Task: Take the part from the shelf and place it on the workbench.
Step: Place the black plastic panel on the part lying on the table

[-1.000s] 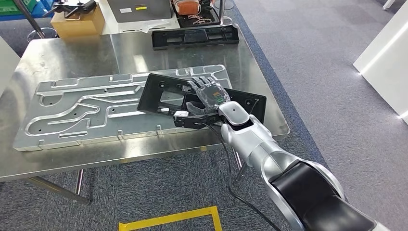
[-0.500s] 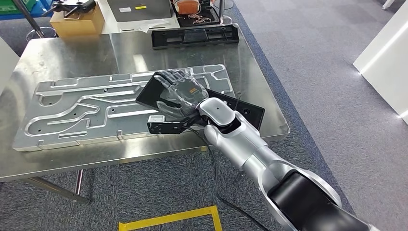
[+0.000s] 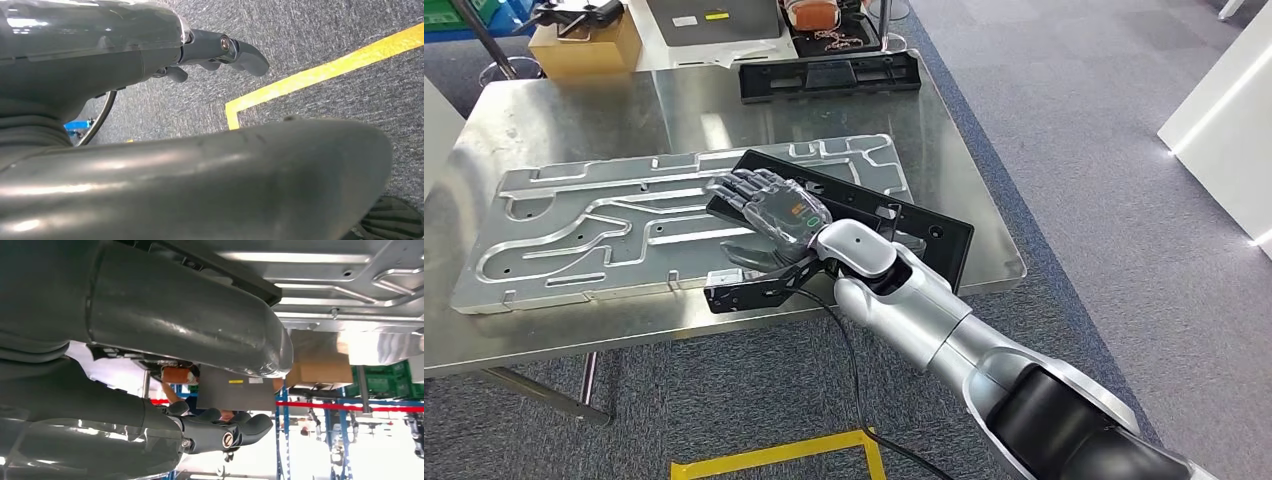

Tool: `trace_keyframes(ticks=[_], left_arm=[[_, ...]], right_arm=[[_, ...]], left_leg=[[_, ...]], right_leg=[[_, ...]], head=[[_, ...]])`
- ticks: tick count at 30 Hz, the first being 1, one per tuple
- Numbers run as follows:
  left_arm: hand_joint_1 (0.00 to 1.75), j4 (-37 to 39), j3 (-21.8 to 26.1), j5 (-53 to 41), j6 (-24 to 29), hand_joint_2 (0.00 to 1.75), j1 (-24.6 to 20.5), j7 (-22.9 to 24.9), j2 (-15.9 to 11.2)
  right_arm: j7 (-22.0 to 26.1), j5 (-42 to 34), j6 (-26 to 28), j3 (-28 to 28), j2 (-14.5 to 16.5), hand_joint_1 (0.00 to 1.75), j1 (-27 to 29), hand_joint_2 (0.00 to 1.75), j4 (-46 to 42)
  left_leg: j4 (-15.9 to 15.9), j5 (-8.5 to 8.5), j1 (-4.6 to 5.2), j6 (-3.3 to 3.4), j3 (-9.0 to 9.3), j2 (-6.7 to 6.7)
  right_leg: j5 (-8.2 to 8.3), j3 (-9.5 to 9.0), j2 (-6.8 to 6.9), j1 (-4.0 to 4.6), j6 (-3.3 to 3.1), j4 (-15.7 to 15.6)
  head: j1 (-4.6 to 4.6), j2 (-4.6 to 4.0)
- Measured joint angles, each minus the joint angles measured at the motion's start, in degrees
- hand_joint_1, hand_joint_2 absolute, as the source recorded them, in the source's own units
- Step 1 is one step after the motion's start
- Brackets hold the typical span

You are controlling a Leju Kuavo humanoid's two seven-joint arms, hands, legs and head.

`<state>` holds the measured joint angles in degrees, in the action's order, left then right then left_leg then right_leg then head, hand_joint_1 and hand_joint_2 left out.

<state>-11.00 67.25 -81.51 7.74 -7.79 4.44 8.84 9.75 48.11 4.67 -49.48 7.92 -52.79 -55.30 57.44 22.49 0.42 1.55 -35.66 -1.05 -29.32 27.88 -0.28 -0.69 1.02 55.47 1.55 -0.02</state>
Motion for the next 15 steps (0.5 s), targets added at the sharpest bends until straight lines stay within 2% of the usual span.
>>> trace_keyframes(ticks=[4, 7, 12, 15], left_arm=[[0.00, 0.00, 0.02, 0.60, 0.02, 0.00, 0.17, -0.28, 0.01], [0.00, 0.00, 0.06, 1.12, 0.19, 0.00, 0.36, -0.74, 0.01], [0.00, -0.01, 0.45, 1.76, 0.56, 0.00, 0.58, -1.00, 0.01], [0.00, 0.00, 0.83, 2.03, 0.67, 0.00, 0.62, -0.90, 0.01]], right_arm=[[1.50, -3.15, 1.00, -1.48, -0.19, 0.00, 0.62, 0.00, 0.13], [4.15, -6.00, 4.56, -2.62, 0.02, 0.00, 2.45, 0.00, 1.93], [10.14, -10.67, 11.25, -3.16, 2.12, 0.00, 8.50, 0.00, 10.06], [11.27, -11.23, 13.96, -3.15, 3.81, 0.00, 12.28, 0.00, 15.49]], left_leg=[[0.00, 0.00, 0.00, 0.00, 0.00, -0.01], [0.00, 0.01, 0.00, 0.00, 0.02, -0.03], [-0.01, 0.08, 0.00, -0.05, 0.15, -0.04], [-0.01, 0.10, 0.00, -0.08, 0.17, -0.03]], right_leg=[[0.00, -0.01, 0.01, 0.00, 0.00, 0.00], [-0.01, -0.03, 0.04, 0.00, -0.01, -0.01], [-0.07, -0.15, 0.06, 0.01, -0.08, -0.03], [-0.08, -0.16, 0.06, 0.02, -0.09, -0.03]], head=[[0.00, 0.00], [0.00, 0.00], [0.00, 0.00], [0.00, 0.00]])
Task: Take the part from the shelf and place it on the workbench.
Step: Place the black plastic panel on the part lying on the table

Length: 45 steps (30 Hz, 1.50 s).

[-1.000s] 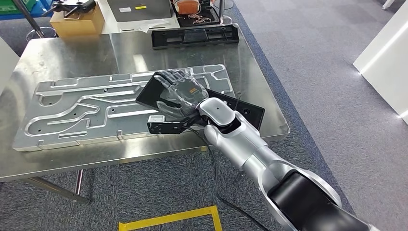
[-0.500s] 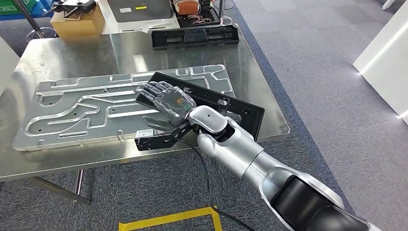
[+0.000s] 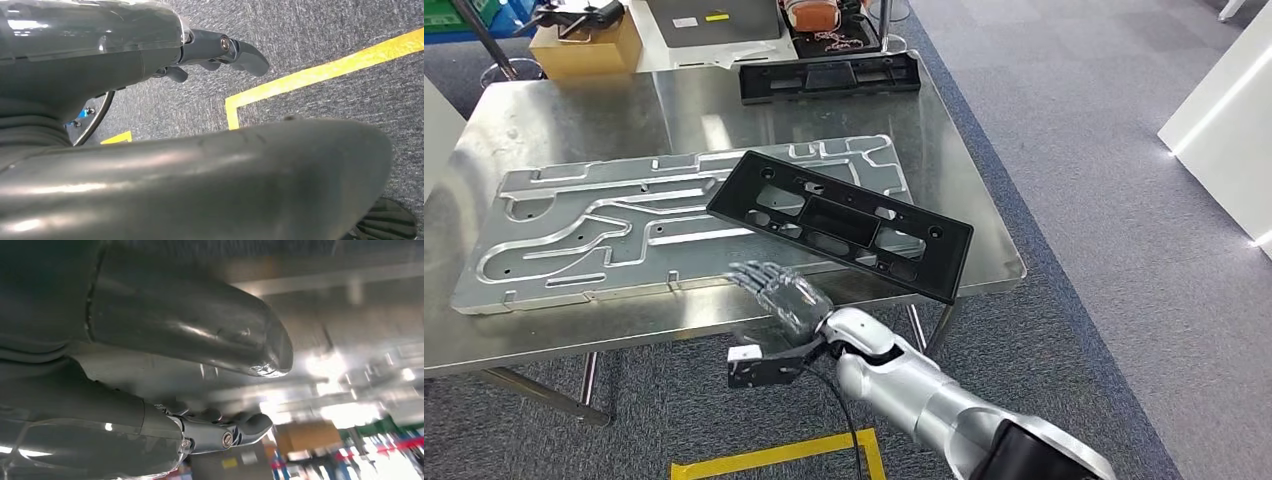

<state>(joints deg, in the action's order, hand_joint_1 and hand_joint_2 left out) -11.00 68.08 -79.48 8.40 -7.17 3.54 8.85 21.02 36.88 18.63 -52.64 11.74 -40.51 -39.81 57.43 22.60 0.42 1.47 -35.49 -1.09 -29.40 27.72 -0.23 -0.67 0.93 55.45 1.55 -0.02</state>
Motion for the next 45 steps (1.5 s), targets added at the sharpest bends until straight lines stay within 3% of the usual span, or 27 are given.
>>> trace_keyframes(ticks=[7, 13, 18, 31, 36, 45], left_arm=[[0.00, -0.01, 1.10, 0.75, 0.45, 0.00, 0.01, 0.56, 0.07], [0.00, -0.02, 2.17, 1.19, 0.73, 0.00, 0.07, 0.23, 0.11], [0.00, -0.02, 2.44, 0.43, 0.56, 0.00, 0.11, 0.23, 0.11], [0.00, -0.01, 2.25, -2.57, -0.19, 0.00, 0.13, 1.14, 0.14], [0.00, 0.00, 1.55, -4.16, -0.60, 0.00, 0.04, 2.87, 0.22], [0.00, 0.00, 0.90, -4.08, -1.24, 0.00, 0.11, 3.91, 0.32]], right_arm=[[1.06, -0.13, -0.02, 1.61, 2.38, 0.00, 5.18, 0.00, 8.27], [0.41, -1.25, -0.55, 6.28, 2.17, 0.00, 9.91, 0.00, 15.39], [-5.52, -2.50, -0.88, 11.36, 0.39, 0.00, 14.18, 0.00, 19.87], [-27.02, -5.52, -6.34, 21.10, -4.04, 0.00, 25.31, 0.00, 26.69], [-31.18, -5.99, -8.37, 22.90, -5.55, 0.00, 27.47, 0.00, 27.75], [-32.07, -7.23, -8.52, 25.06, -6.94, 0.00, 29.26, 0.00, 28.32]], left_leg=[[-0.01, 0.01, -0.01, -0.01, 0.10, 0.00], [-0.01, 0.02, -0.01, -0.01, 0.12, 0.00], [0.00, 0.04, 0.00, 0.02, 0.13, 0.00], [0.00, 0.17, 0.00, 0.01, 0.23, 0.02], [0.00, 0.23, 0.00, 0.01, 0.32, 0.03], [0.00, 0.27, 0.00, -0.01, 0.43, 0.03]], right_leg=[[-0.05, -0.09, 0.01, 0.00, -0.06, -0.01], [-0.05, -0.11, 0.01, -0.02, -0.06, -0.03], [-0.05, -0.13, 0.01, -0.03, -0.06, -0.05], [-0.10, -0.20, 0.00, -0.01, 0.00, -0.07], [-0.16, -0.30, -0.01, -0.01, 0.00, -0.07], [-0.18, -0.41, -0.01, -0.01, 0.00, -0.07]], head=[[0.00, 0.00], [0.00, 0.00], [0.00, 0.00], [0.00, 0.00], [0.00, 0.00], [0.00, 0.00]])
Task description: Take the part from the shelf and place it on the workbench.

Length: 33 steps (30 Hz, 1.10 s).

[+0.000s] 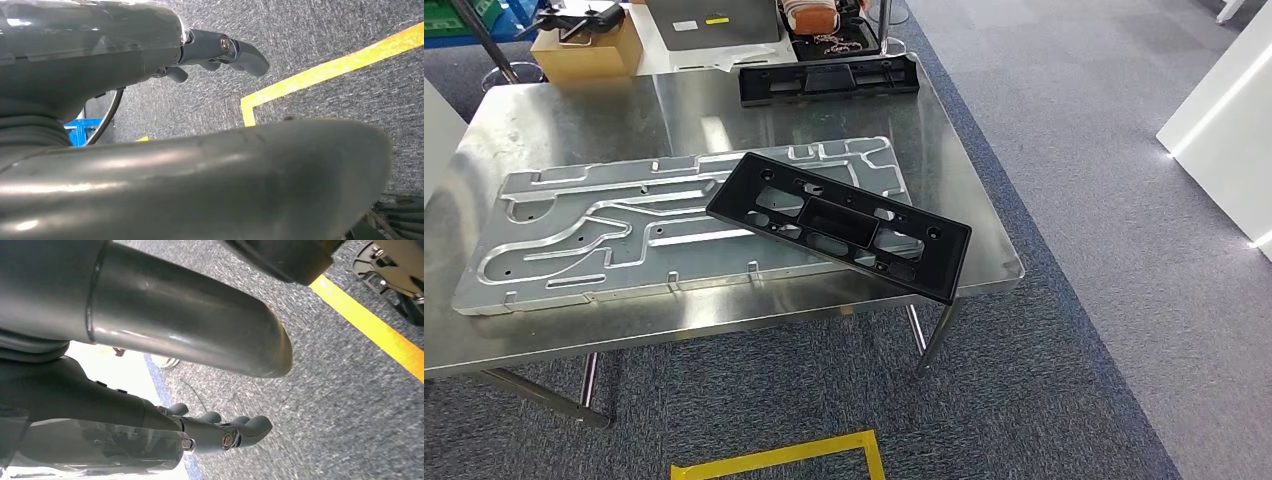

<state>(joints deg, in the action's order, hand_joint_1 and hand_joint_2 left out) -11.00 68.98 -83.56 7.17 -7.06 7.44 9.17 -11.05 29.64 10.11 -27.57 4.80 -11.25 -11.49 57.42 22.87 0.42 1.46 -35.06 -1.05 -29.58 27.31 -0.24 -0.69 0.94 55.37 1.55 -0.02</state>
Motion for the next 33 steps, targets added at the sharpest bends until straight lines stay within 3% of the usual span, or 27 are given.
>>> trace_keyframes(ticks=[6, 9, 11, 13, 14, 15, 16, 19, 21, 24, 26, 28, 29, 30, 31, 33], left_arm=[[0.00, -0.01, 0.00, 0.16, -0.04, 0.00, 0.02, 0.77, -0.01], [0.00, -0.01, 0.00, 0.34, -0.17, 0.00, 0.02, 1.11, 0.02], [0.00, -0.02, 0.00, 0.40, -0.23, 0.00, 0.00, 1.26, 0.05], [0.00, -0.02, 0.00, 0.48, -0.27, 0.00, 0.01, 1.36, 0.05], [0.00, -0.02, 0.00, 0.51, -0.28, 0.00, 0.02, 1.38, 0.04], [0.00, -0.02, 0.00, 0.55, -0.28, 0.00, 0.03, 1.39, 0.04], [0.00, -0.01, 0.00, 0.58, -0.29, 0.00, 0.04, 1.39, 0.04], [0.00, 0.00, 0.00, 0.60, -0.33, 0.00, 0.04, 1.40, 0.19], [0.00, -0.01, 0.00, 0.65, -0.40, 0.00, 0.02, 1.42, 0.28], [0.00, -0.02, 0.01, 0.78, -0.46, 0.00, 0.09, 1.46, 0.28], [0.00, -0.02, 0.01, 0.90, -0.46, 0.00, 0.15, 1.50, 0.25], [0.00, -0.01, 0.01, 0.97, -0.46, 0.00, 0.15, 1.52, 0.25], [0.00, -0.01, 0.01, 0.97, -0.46, 0.00, 0.16, 1.52, 0.25], [0.00, -0.01, 0.01, 0.97, -0.46, 0.00, 0.19, 1.52, 0.25], [0.00, -0.01, 0.02, 0.97, -0.46, 0.00, 0.20, 1.51, 0.24], [0.00, -0.02, 0.02, 0.97, -0.46, 0.00, 0.14, 1.49, 0.22]], right_arm=[[-0.05, -0.02, 0.51, 0.46, -0.21, 0.00, 0.46, 0.00, 0.06], [-0.05, 0.06, 0.81, 0.61, -0.24, 0.00, 0.46, 0.00, 0.08], [-0.05, 0.14, 0.95, 0.88, -0.28, 0.00, 0.46, 0.00, 0.10], [-0.06, 0.19, 1.03, 1.17, -0.32, 0.00, 0.54, 0.00, 0.15], [-0.06, 0.20, 1.05, 1.25, -0.33, 0.00, 0.63, 0.00, 0.19], [-0.06, 0.23, 1.08, 1.29, -0.35, 0.00, 0.74, 0.00, 0.22], [-0.05, 0.26, 1.10, 1.31, -0.36, 0.00, 0.82, 0.00, 0.25], [-0.05, 0.32, 1.15, 1.37, -0.43, 0.00, 0.75, 0.00, 0.30], [-0.05, 0.32, 1.15, 1.38, -0.46, 0.00, 0.65, 0.00, 0.30], [-0.11, 0.34, 1.11, 1.39, -0.48, 0.00, 0.60, 0.00, 0.31], [-0.17, 0.36, 1.10, 1.40, -0.49, 0.00, 0.60, 0.00, 0.32], [-0.20, 0.37, 1.11, 1.42, -0.50, 0.00, 0.64, 0.00, 0.33], [-0.21, 0.37, 1.13, 1.44, -0.50, 0.00, 0.67, 0.00, 0.36], [-0.21, 0.37, 1.15, 1.45, -0.50, 0.00, 0.69, 0.00, 0.38], [-0.21, 0.38, 1.19, 1.47, -0.50, 0.00, 0.71, 0.00, 0.40], [-0.20, 0.43, 1.31, 1.51, -0.49, 0.00, 0.70, 0.00, 0.42]], left_leg=[[0.34, 0.55, 0.41, 0.55, 0.08, 0.01], [-0.18, 0.14, 0.08, 1.02, 0.43, 0.13], [-0.61, -0.05, -0.12, 1.35, 0.63, 0.36], [-0.60, -0.03, -0.04, 1.48, 0.53, 0.53], [-0.54, -0.03, -0.02, 1.47, 0.46, 0.57], [-0.46, -0.04, -0.01, 1.45, 0.39, 0.59], [-0.35, -0.06, -0.01, 1.39, 0.34, 0.58], [0.07, -0.21, 0.03, 0.86, 0.16, 0.53], [0.26, -0.54, 0.05, 0.08, -0.02, 0.48], [0.55, -0.50, -0.08, -1.24, -0.50, 0.49], [4.13, 3.10, -0.30, -1.99, -1.87, 0.56], [11.56, 8.49, -0.65, -2.68, -4.07, 0.61], [14.79, 10.13, -0.82, -2.96, -4.73, 0.62], [16.31, 10.58, -0.99, -3.19, -4.52, 0.63], [15.58, 9.94, -1.14, -3.36, -3.22, 0.65], [8.19, 7.55, -1.36, -3.43, 2.28, 0.69]], right_leg=[[-0.15, -0.30, -0.05, -0.32, 0.71, -0.29], [-0.89, -0.27, -0.04, -0.38, 1.14, 0.66], [-4.04, 1.82, 0.00, -0.41, 1.25, 5.46], [-7.90, 5.84, 0.02, -0.43, 1.39, 13.58], [-8.68, 7.41, 0.02, -0.46, 1.46, 16.61], [-8.16, 7.96, 0.03, -0.49, 1.48, 17.52], [-6.50, 7.32, 0.04, -0.54, 1.43, 16.00], [-0.84, 1.92, 0.01, -0.40, 0.72, 4.72], [0.17, 0.82, -0.06, -0.02, 0.05, 1.84], [1.14, 1.57, 0.03, -0.07, -1.12, 1.44], [2.15, 2.35, 0.24, -0.37, -1.88, 1.06], [3.00, 3.52, 0.42, -0.30, -2.18, 1.14], [3.40, 4.18, 0.49, -0.27, -2.13, 1.27], [3.77, 4.83, 0.56, -0.27, -2.04, 1.45], [4.07, 5.45, 0.60, -0.30, -1.90, 1.68], [4.53, 6.48, 0.62, -0.42, -1.48, 2.27]], head=[[0.00, 0.00], [0.00, 0.00], [0.00, 0.00], [0.00, 0.00], [0.00, 0.00], [0.00, 0.00], [0.00, 0.00], [0.00, 0.00], [0.00, 0.00], [0.00, 0.00], [0.00, 0.00], [0.01, 0.00], [0.01, 0.00], [0.01, 0.00], [0.01, 0.00], [0.02, 0.00]])
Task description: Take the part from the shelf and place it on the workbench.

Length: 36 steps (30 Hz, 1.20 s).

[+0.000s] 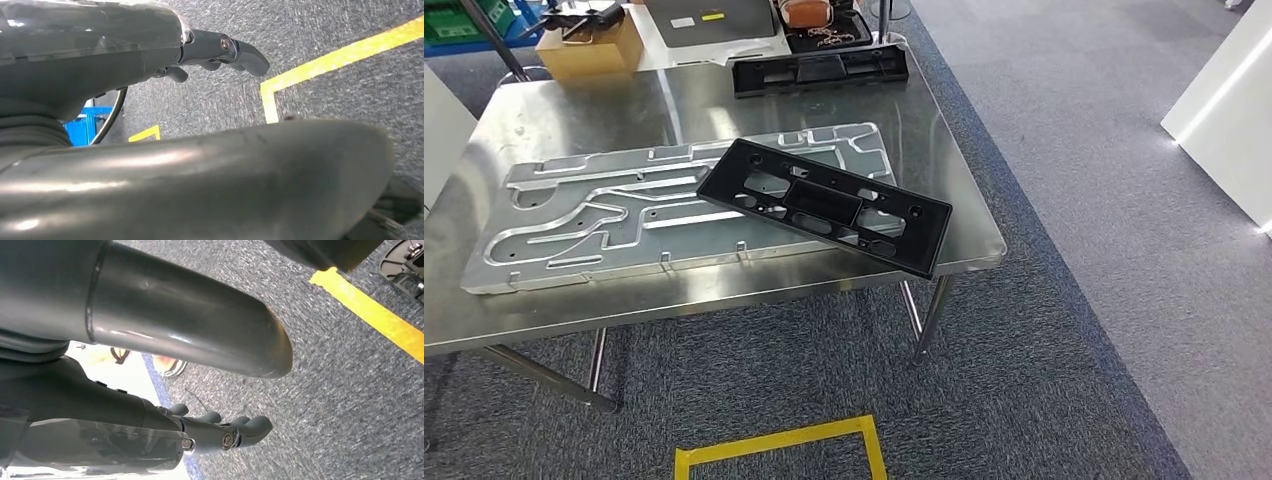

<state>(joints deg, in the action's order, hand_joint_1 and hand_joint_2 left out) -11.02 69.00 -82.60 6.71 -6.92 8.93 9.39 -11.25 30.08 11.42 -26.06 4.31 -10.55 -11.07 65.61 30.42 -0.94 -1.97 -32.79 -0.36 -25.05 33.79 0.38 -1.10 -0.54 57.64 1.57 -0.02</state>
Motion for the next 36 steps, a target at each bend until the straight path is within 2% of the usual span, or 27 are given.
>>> trace_keyframes(ticks=[2, 3, 6, 7, 9, 10, 11, 12, 13, 14, 16, 18, 19, 21, 22, 23, 24, 26, 27, 28, 29, 30, 31, 32, 33, 34, 36], left_arm=[[0.00, 0.00, -0.01, 0.05, 0.00, 0.00, -0.13, -0.04, -0.01], [0.00, 0.00, -0.02, 0.09, 0.00, 0.00, -0.17, -0.07, -0.01], [0.00, 0.00, -0.01, 0.13, 0.00, 0.00, -0.15, -0.18, 0.00], [0.00, 0.00, 0.00, 0.13, 0.00, 0.00, -0.16, -0.21, 0.02], [0.00, 0.00, 0.00, 0.07, -0.01, 0.00, -0.18, -0.31, 0.02], [0.00, 0.00, 0.00, 0.02, -0.02, 0.00, -0.18, -0.36, 0.02], [0.00, 0.00, 0.00, -0.04, -0.05, 0.00, -0.16, -0.40, 0.01], [0.00, 0.00, 0.00, -0.11, -0.10, 0.00, -0.14, -0.43, 0.01], [0.00, 0.00, 0.00, -0.18, -0.15, 0.00, -0.11, -0.44, 0.01], [0.00, 0.00, 0.00, -0.26, -0.22, 0.00, -0.09, -0.45, 0.01], [0.00, 0.00, 0.00, -0.35, -0.34, 0.00, -0.08, -0.46, 0.05], [0.00, 0.00, 0.00, -0.40, -0.45, 0.00, -0.10, -0.47, 0.09], [0.00, 0.00, 0.00, -0.43, -0.49, 0.00, -0.12, -0.48, 0.11], [0.00, 0.00, -0.01, -0.50, -0.56, 0.00, -0.12, -0.48, 0.07], [0.00, 0.00, -0.01, -0.53, -0.57, 0.00, -0.09, -0.48, 0.05], [0.00, 0.00, -0.01, -0.55, -0.59, 0.00, -0.03, -0.46, 0.03], [0.00, 0.00, -0.01, -0.56, -0.59, 0.00, -0.01, -0.46, 0.01], [0.00, 0.00, 0.00, -0.51, -0.60, 0.00, -0.02, -0.48, 0.01], [0.00, 0.00, 0.00, -0.46, -0.60, 0.00, -0.03, -0.50, -0.01], [0.00, 0.00, 0.00, -0.42, -0.60, 0.00, -0.03, -0.53, -0.05], [0.00, 0.00, 0.00, -0.36, -0.60, 0.00, -0.03, -0.54, -0.11], [0.00, 0.00, 0.00, -0.31, -0.58, 0.00, -0.05, -0.54, -0.17], [0.00, 0.00, 0.00, -0.25, -0.57, 0.00, -0.12, -0.54, -0.21], [0.00, 0.00, 0.00, -0.16, -0.56, 0.00, -0.21, -0.55, -0.22], [0.00, 0.00, 0.00, -0.07, -0.54, 0.00, -0.27, -0.55, -0.22], [0.00, 0.00, 0.00, 0.02, -0.52, 0.00, -0.31, -0.56, -0.21], [0.00, 0.00, 0.01, 0.13, -0.50, 0.00, -0.27, -0.55, -0.21]], right_arm=[[0.02, 0.08, 0.18, 0.07, 0.01, 0.00, -0.05, 0.00, 0.01], [0.04, 0.11, 0.26, 0.11, 0.01, 0.00, -0.09, 0.00, 0.01], [0.10, 0.20, 0.39, 0.23, -0.02, 0.00, -0.12, 0.00, 0.02], [0.09, 0.22, 0.41, 0.27, -0.06, 0.00, -0.11, 0.00, 0.02], [0.08, 0.24, 0.43, 0.35, -0.15, 0.00, -0.09, 0.00, 0.03], [0.03, 0.24, 0.38, 0.38, -0.18, 0.00, -0.09, 0.00, 0.03], [-0.04, 0.23, 0.31, 0.43, -0.20, 0.00, -0.09, 0.00, 0.04], [-0.12, 0.22, 0.21, 0.51, -0.22, 0.00, -0.08, 0.00, 0.04], [-0.27, 0.20, 0.08, 0.62, -0.24, 0.00, -0.07, 0.00, 0.05], [-0.42, 0.19, -0.05, 0.74, -0.25, 0.00, -0.07, 0.00, 0.06], [-0.66, 0.16, -0.33, 0.97, -0.35, 0.00, -0.20, 0.00, 0.06], [-0.73, 0.03, -0.66, 1.16, -0.52, 0.00, -0.35, 0.00, 0.06], [-0.73, -0.07, -0.86, 1.26, -0.60, 0.00, -0.40, 0.00, 0.06], [-0.66, -0.23, -1.25, 1.38, -0.62, 0.00, -0.36, 0.00, 0.06], [-0.59, -0.27, -1.44, 1.44, -0.64, 0.00, -0.38, 0.00, 0.07], [-0.41, -0.29, -1.61, 1.50, -0.67, 0.00, -0.38, 0.00, 0.07], [-0.15, -0.28, -1.77, 1.56, -0.71, 0.00, -0.40, 0.00, 0.07], [0.64, -0.13, -2.05, 1.64, -0.74, 0.00, -0.36, 0.00, 0.07], [1.04, -0.01, -2.16, 1.65, -0.73, 0.00, -0.34, 0.00, 0.07], [1.36, 0.14, -2.22, 1.65, -0.73, 0.00, -0.33, 0.00, 0.07], [1.60, 0.29, -2.25, 1.65, -0.73, 0.00, -0.33, 0.00, 0.07], [1.73, 0.49, -2.26, 1.65, -0.73, 0.00, -0.34, 0.00, 0.07], [1.79, 0.73, -2.21, 1.65, -0.73, 0.00, -0.36, 0.00, 0.07], [1.85, 0.97, -2.13, 1.65, -0.73, 0.00, -0.39, 0.00, 0.06], [1.90, 1.22, -2.01, 1.65, -0.72, 0.00, -0.42, 0.00, 0.06], [1.94, 1.46, -1.88, 1.65, -0.72, 0.00, -0.47, 0.00, 0.06], [2.01, 1.84, -1.73, 1.65, -0.71, 0.00, -0.49, 0.00, 0.07]], left_leg=[[-6.56, -1.22, 0.22, 0.68, 4.33, -0.12], [-7.92, -1.17, 0.38, 1.15, 5.03, -0.19], [-8.35, -1.96, 0.50, 2.60, 4.32, -0.12], [-8.49, -2.48, 0.43, 3.17, 3.90, 0.01], [-8.63, -3.67, 0.43, 4.07, 2.72, 0.25], [-8.59, -4.23, 0.57, 4.33, 1.96, 0.28], [-8.52, -4.79, 0.72, 4.42, 1.20, 0.30], [-8.43, -5.32, 0.86, 4.44, 0.46, 0.32], [-8.32, -5.81, 0.99, 4.41, -0.29, 0.32], [-8.17, -6.26, 1.11, 4.35, -0.99, 0.32], [-7.80, -7.06, 1.33, 4.12, -2.16, 0.28], [-7.61, -7.82, 1.37, 3.59, -2.71, 0.30], [-7.63, -8.24, 1.31, 3.24, -2.83, 0.33], [-7.74, -8.79, 1.18, 2.53, -3.03, 0.30], [-7.21, -7.96, 1.14, 2.21, -3.42, 0.26], [-5.71, -6.03, 1.07, 1.89, -4.11, 0.22], [-3.07, -3.17, 0.90, 1.59, -5.03, 0.21], [4.19, 2.14, 0.53, 0.99, -6.84, 0.22], [7.06, 2.95, 0.34, 0.70, -7.04, 0.22], [8.36, 2.37, 0.15, 0.43, -6.44, 0.22], [7.64, 0.78, -0.04, 0.21, -4.87, 0.23], [5.00, -0.91, -0.23, 0.00, -2.34, 0.24], [0.88, -1.35, -0.39, -0.19, 0.79, 0.24], [-3.23, -1.02, -0.34, -0.01, 3.71, 0.15], [-6.37, -0.22, -0.25, 0.31, 5.68, 0.08], [-8.15, 0.62, -0.09, 0.83, 6.64, 0.00], [-8.48, 0.15, 0.15, 2.19, 6.20, 0.06]], right_leg=[[0.46, 0.51, -0.02, 0.01, 0.65, 0.42], [0.72, 0.61, -0.04, 0.04, 1.01, 0.53], [1.24, 0.94, -0.19, 0.00, 2.14, 0.60], [0.20, 1.39, -0.26, -0.05, 2.38, 1.42], [-4.78, 3.33, -0.36, -0.18, 2.58, 6.59], [-7.61, 4.52, -0.36, -0.18, 2.64, 10.42], [-9.50, 5.42, -0.36, -0.19, 2.70, 14.00], [-10.07, 5.61, -0.36, -0.18, 2.73, 16.23], [-9.38, 4.76, -0.36, -0.16, 2.66, 16.39], [-7.92, 2.80, -0.36, -0.12, 2.46, 14.33], [-5.68, -3.14, -0.36, 0.24, 1.65, 6.00], [-5.36, -6.86, -0.30, 0.69, 1.09, -0.08], [-5.46, -7.28, -0.28, 0.88, 0.93, -1.17], [-4.40, -6.73, -0.14, 0.81, 0.49, -1.65], [-3.72, -6.27, -0.01, 0.64, 0.10, -1.87], [-2.94, -5.66, 0.12, 0.45, -0.24, -2.13], [-2.20, -4.90, 0.25, 0.33, -0.47, -2.24], [-0.85, -3.09, 0.31, 0.32, -0.53, -2.18], [-0.16, -2.10, 0.39, 0.30, -0.42, -2.07], [0.52, -1.04, 0.46, 0.24, -0.25, -1.89], [1.13, 0.01, 0.51, 0.12, -0.01, -1.62], [1.67, 1.03, 0.54, -0.03, 0.29, -1.22], [2.10, 1.93, 0.53, -0.11, 0.65, -0.73], [2.47, 2.61, 0.52, -0.15, 1.05, -0.23], [2.84, 2.99, 0.52, -0.11, 1.47, 0.13], [3.26, 3.15, 0.52, -0.04, 1.87, 0.30], [4.02, 3.22, 0.50, -0.18, 2.68, 0.19]], head=[[-0.01, 0.00], [-0.01, 0.00], [-0.02, 0.00], [-0.02, 0.00], [-0.02, 0.00], [-0.02, 0.00], [-0.02, 0.00], [-0.02, 0.00], [-0.02, 0.00], [-0.02, 0.00], [-0.02, 0.00], [-0.01, 0.00], [-0.01, 0.00], [-0.02, 0.00], [-0.02, 0.00], [-0.01, 0.00], [-0.01, 0.00], [-0.01, 0.00], [-0.02, 0.00], [-0.02, 0.00], [-0.02, 0.00], [-0.02, 0.00], [-0.01, 0.00], [-0.02, 0.00], [-0.03, 0.00], [-0.04, 0.00], [-0.07, 0.00]])
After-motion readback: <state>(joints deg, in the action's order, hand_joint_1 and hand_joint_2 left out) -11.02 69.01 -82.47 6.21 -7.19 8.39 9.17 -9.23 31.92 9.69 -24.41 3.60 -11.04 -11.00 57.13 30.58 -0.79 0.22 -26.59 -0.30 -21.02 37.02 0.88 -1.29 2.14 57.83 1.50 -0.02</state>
